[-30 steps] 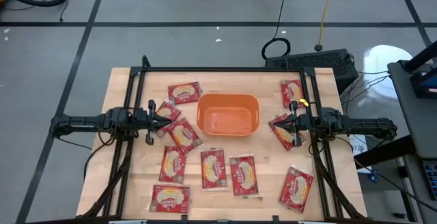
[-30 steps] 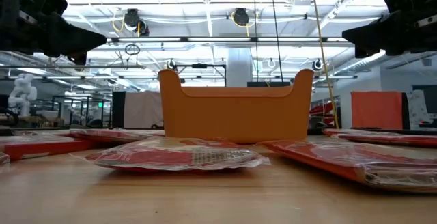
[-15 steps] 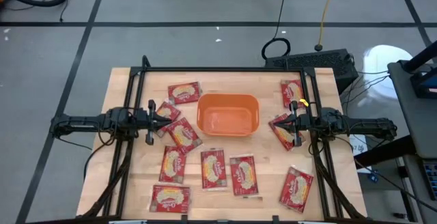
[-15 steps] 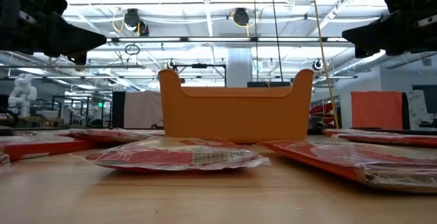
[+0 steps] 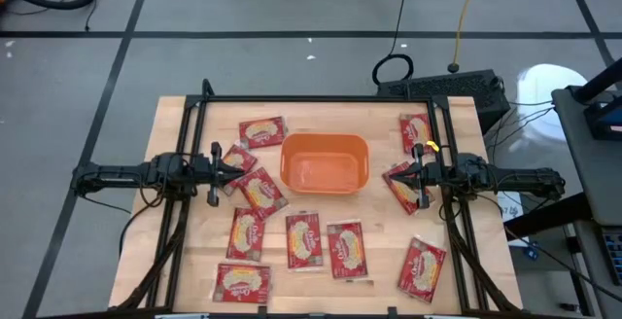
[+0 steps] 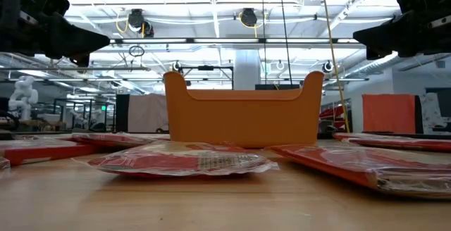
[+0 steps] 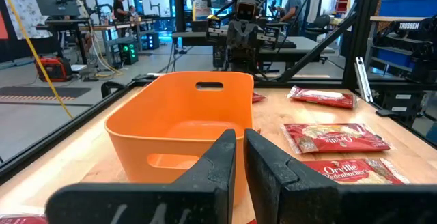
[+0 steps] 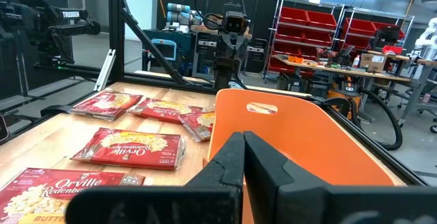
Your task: Sort popcorn bags into baskets
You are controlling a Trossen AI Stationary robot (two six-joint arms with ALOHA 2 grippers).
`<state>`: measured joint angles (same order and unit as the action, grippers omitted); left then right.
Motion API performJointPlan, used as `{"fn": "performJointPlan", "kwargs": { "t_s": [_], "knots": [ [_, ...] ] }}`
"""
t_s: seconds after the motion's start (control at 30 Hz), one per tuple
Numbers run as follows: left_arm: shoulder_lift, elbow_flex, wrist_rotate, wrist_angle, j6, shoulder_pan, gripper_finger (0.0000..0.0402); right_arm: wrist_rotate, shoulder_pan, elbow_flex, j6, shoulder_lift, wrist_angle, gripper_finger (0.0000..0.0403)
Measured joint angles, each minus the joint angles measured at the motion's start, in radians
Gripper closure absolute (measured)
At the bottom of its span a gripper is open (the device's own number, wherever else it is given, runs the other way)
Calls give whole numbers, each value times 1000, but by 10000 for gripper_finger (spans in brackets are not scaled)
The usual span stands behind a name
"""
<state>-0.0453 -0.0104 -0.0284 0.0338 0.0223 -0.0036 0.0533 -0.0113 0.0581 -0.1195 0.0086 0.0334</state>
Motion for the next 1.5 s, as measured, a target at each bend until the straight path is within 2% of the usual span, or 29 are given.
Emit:
{"fn": "performJointPlan", "kwargs": {
  "t_s": [1.33, 1.5],
  "knots": [
    [0, 0, 0, 42, 17, 0, 364, 0, 0, 0, -1, 0, 0, 403],
    [0, 0, 0, 43, 28, 0, 364, 0, 0, 0, -81, 0, 3, 403]
  ]
}}
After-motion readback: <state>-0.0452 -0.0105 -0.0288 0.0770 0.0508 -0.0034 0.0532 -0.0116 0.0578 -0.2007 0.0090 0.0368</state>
